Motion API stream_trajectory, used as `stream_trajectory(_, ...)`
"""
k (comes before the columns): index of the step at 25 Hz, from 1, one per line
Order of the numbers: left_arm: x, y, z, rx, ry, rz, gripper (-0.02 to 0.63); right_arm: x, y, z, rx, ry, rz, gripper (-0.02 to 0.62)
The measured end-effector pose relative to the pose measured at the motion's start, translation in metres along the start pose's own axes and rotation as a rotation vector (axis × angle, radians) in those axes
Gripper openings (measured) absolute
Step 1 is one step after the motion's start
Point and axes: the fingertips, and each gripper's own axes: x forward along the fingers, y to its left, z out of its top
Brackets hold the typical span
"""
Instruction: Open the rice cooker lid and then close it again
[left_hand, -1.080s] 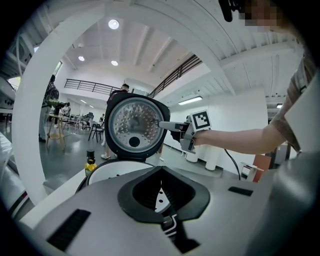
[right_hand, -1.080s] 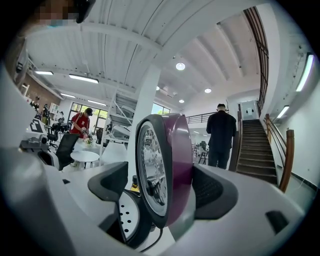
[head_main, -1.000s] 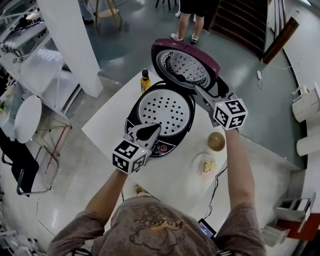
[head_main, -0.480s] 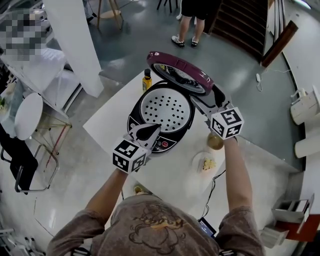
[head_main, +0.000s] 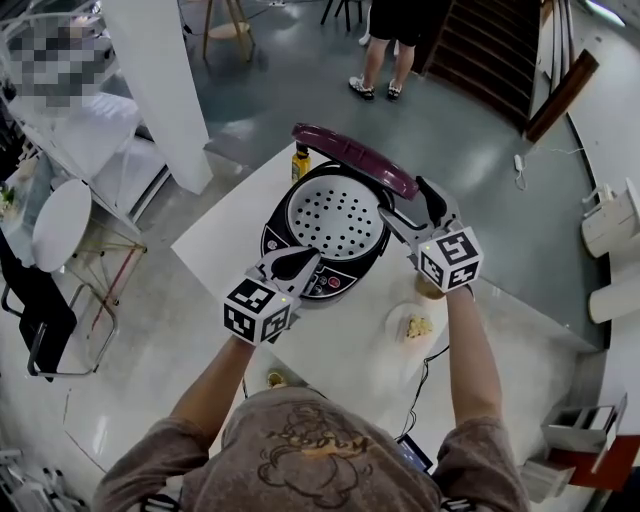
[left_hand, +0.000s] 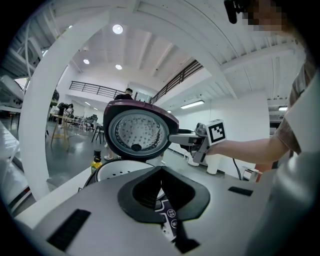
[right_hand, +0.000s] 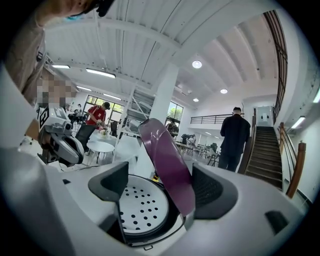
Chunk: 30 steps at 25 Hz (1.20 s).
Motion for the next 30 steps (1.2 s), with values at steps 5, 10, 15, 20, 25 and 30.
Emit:
stream_trajectory(5,-0.007,-0.001,0.0,-0.008,-0.01,0.009,0.021,-0.006,0.017,-0.001,-0.006,0.009,0.031,0.391)
stream_trajectory(10,-0.012,-0.003,0.0,-0.011,-0.012,0.013,0.021,-0.014,0.035,-0.004,0.013,0.005,0.085,0.391)
stream_trajectory(15,-0.015,-0.006,-0.004,-0.012,-0.005,0.012,0.021,-0.02,0.05,-0.007,0.047,-0.002,0.125,0.405)
stream_trajectory(20,-0.019,-0.01,-0.006,-0.014,-0.003,0.012,0.021,-0.024,0.061,-0.011,0.076,0.0,0.134,0.399)
stream_trajectory(25,-0.021,-0.014,-0.008,-0.031,-0.001,0.004,0.021,-0.028,0.069,-0.016,0.137,-0.002,0.159,0.391)
stream_trajectory(30,-0.022,-0.019,-0.011,-0.048,0.001,-0.006,0.021,-0.032,0.073,-0.022,0.237,-0.007,0.154,0.342)
